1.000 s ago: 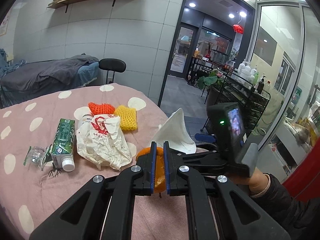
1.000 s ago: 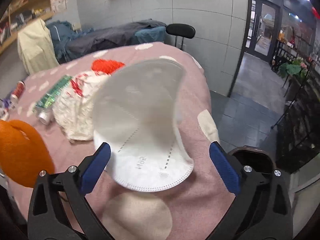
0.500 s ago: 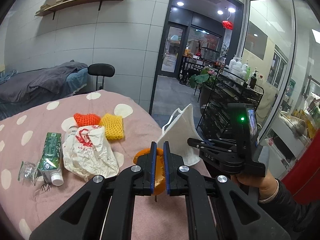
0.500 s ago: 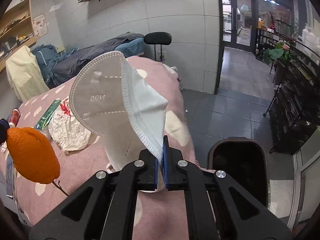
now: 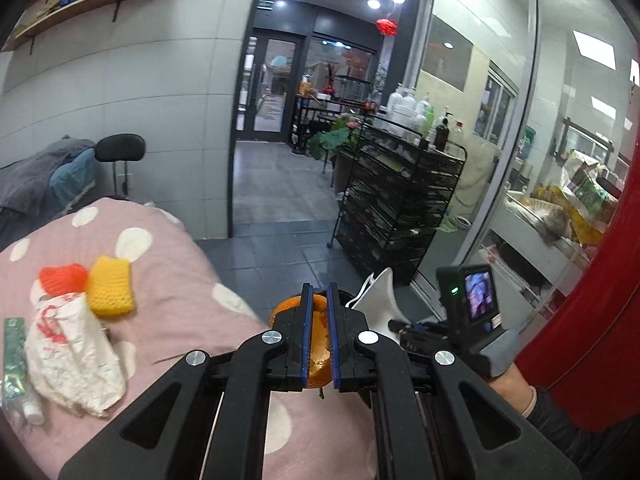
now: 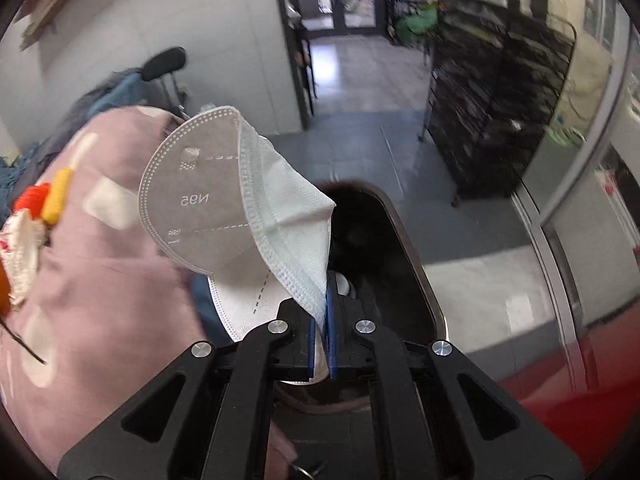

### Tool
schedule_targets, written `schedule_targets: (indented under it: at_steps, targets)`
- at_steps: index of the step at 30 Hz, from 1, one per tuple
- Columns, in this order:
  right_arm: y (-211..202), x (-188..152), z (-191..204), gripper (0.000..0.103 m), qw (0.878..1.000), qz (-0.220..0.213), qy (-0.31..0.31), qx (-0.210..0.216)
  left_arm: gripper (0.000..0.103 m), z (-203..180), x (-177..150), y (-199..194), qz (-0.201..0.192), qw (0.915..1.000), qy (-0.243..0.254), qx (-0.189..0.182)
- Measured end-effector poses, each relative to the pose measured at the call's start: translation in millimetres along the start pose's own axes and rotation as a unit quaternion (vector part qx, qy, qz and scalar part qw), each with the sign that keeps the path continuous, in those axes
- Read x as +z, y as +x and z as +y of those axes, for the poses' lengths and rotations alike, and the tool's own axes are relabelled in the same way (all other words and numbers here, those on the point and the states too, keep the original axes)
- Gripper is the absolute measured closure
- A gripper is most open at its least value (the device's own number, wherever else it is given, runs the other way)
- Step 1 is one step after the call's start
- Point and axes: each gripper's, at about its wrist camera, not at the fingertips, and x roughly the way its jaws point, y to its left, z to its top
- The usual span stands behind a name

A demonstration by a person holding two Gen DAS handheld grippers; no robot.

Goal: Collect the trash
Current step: 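Carry both items to the black bin while the right tool releases the mask inside, then open the left tool over the bin to drop the orange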

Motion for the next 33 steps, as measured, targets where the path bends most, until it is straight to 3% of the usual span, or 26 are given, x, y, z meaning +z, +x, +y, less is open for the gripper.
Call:
schedule_targets:
  at_steps: [4, 7, 9, 10, 11, 18, 25, 33]
  targets:
    - [33, -17, -25, 0.097, 0.999, 0.039, 0.023, -0.022, 0.095, -11, 2, 22, 0.016, 0.9996, -0.004, -0.022]
    - [54, -26, -35, 0.090, 0.997, 0.066, 0.038, -0.025, 0.095, -22, 2, 35, 0.023, 0.9993, 0.001, -0.028]
    - [65, -31, -40, 0.065, 0.995, 0.080, 0.045, -0.034, 0.095, -28, 2, 44, 0.031, 0.9989, 0.003, -0.036]
    - [68, -32, -42, 0.038, 0.994, 0.084, 0.054, -0.039, 0.095, -32, 2, 48, 0.034, 0.9987, 0.006, -0.038]
    - [68, -35, -43, 0.029, 0.994, 0.082, 0.064, -0.038, 0.095, -36, 1, 52, 0.036, 0.9985, 0.011, -0.040]
    - [53, -57, -63, 0.029, 0.991, 0.070, 0.099, -0.049, 0.095, -59, -8, 88, 0.070, 0.9952, 0.034, -0.060]
    - [36, -59, -87, 0.029, 0.988, 0.052, 0.122, -0.081, 0.095, -73, -21, 124, 0.108, 0.9908, 0.037, -0.074]
    - [29, -56, -102, 0.026, 0.985, 0.048, 0.139, -0.086, 0.095, -76, -38, 168, 0.170, 0.9814, 0.030, -0.083]
